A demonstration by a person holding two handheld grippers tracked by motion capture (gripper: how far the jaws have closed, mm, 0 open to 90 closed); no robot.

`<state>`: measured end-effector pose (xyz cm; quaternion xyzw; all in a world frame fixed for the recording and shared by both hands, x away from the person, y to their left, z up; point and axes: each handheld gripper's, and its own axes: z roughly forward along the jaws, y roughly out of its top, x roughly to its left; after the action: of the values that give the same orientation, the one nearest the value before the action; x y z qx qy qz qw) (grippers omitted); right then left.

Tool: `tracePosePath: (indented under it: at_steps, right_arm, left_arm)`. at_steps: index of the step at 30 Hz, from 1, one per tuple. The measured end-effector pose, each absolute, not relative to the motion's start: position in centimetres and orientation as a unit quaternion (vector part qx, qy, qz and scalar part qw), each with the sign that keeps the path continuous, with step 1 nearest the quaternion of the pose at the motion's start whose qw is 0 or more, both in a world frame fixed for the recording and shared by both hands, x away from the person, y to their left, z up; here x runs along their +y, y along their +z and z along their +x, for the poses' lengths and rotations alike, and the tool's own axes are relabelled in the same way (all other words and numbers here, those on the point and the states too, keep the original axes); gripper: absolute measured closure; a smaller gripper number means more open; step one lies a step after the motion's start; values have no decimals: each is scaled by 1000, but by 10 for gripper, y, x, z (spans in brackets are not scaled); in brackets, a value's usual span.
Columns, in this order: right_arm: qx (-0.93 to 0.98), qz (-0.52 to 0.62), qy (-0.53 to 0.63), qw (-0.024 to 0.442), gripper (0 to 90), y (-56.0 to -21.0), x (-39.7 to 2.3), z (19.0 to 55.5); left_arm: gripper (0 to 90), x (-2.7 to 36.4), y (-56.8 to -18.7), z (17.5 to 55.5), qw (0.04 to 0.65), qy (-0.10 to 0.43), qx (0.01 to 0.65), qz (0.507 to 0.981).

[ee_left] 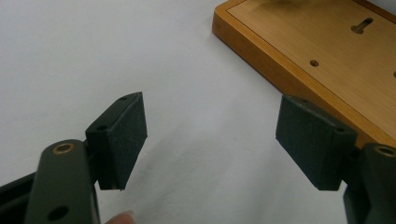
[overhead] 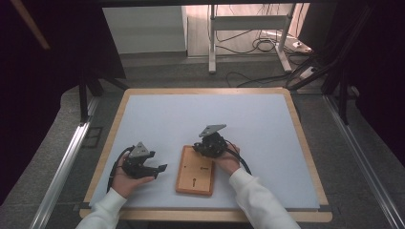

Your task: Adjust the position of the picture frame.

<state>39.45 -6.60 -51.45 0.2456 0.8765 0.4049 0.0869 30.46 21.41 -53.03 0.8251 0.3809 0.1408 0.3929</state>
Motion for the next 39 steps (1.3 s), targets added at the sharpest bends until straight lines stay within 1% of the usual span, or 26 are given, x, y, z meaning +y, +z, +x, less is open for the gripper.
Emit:
tracePosePath:
  at_steps: [8, 11, 12, 14, 17, 21, 28, 33, 39]
  right_arm:
    - [874, 250, 408, 82, 828, -515, -65, 396]
    - [874, 251, 409, 80, 808, -515, -65, 396]
    - [867, 261, 416, 88, 636, -511, -68, 394]
    - [863, 262, 421, 97, 594, -505, -72, 392]
    - [858, 271, 422, 110, 493, -497, -86, 386]
    - [852, 286, 419, 127, 409, -491, -112, 372]
    - [842, 315, 415, 138, 330, -495, -163, 340]
    - [831, 336, 421, 135, 309, -504, -198, 317]
    - [823, 353, 424, 138, 289, -508, -224, 299]
  left_arm:
    - [245, 214, -529, 304, 393, 142, 378, 826]
    - [245, 214, -529, 304, 392, 141, 377, 827]
    - [245, 214, -529, 304, 391, 141, 376, 828]
    - [245, 214, -529, 303, 391, 141, 374, 829]
    - [245, 213, -529, 303, 392, 141, 373, 829]
    - [246, 212, -529, 303, 391, 141, 373, 830]
    - [245, 210, -529, 302, 391, 141, 371, 830]
    - [245, 208, -530, 303, 388, 140, 371, 832]
    - [246, 209, -528, 302, 393, 142, 372, 829]
